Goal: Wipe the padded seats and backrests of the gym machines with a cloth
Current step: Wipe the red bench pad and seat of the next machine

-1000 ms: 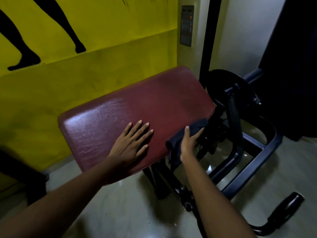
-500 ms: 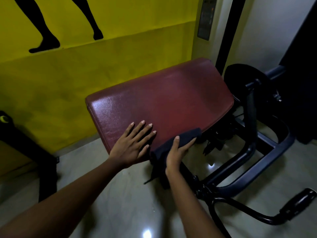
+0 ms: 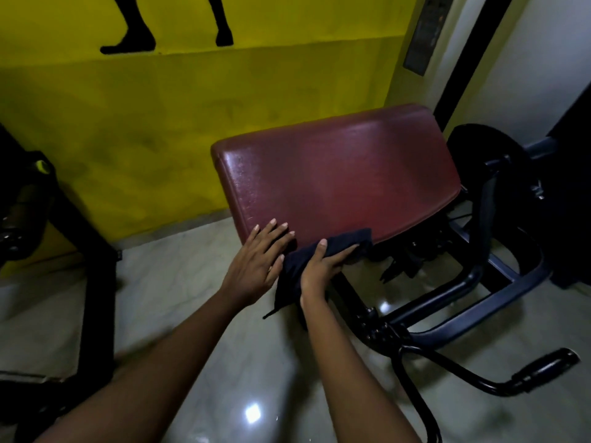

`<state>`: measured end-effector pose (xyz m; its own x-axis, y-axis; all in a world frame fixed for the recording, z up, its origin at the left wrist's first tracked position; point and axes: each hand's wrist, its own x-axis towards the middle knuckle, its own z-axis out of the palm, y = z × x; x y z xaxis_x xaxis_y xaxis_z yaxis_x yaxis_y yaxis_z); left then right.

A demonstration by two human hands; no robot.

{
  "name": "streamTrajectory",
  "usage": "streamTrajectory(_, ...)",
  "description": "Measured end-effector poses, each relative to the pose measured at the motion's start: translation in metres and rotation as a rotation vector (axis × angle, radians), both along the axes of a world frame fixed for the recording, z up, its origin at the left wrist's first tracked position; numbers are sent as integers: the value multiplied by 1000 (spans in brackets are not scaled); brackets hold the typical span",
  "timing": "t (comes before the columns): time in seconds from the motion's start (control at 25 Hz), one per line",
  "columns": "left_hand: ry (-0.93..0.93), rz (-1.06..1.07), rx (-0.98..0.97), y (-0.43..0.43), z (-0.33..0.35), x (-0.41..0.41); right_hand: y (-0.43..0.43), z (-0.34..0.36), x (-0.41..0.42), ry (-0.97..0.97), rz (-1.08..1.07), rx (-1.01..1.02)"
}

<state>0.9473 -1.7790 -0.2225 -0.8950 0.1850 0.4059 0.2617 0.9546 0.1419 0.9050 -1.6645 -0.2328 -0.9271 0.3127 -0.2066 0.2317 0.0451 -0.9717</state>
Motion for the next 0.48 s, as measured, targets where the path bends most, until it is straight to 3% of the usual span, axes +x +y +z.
streamTrajectory(0.2, -56, 181, 481, 2, 7, 69, -26, 27, 65, -29, 279, 162)
streamTrajectory(0.32, -259, 369, 1084, 5, 18, 93, -24, 38, 100, -3, 598, 130)
streamTrajectory(0.4, -410, 405, 1531, 13, 31, 110, -19, 39, 111, 3, 777, 115)
streamTrajectory(0.48, -452, 421, 1856, 28, 34, 121, -8, 43, 114, -1, 950, 79)
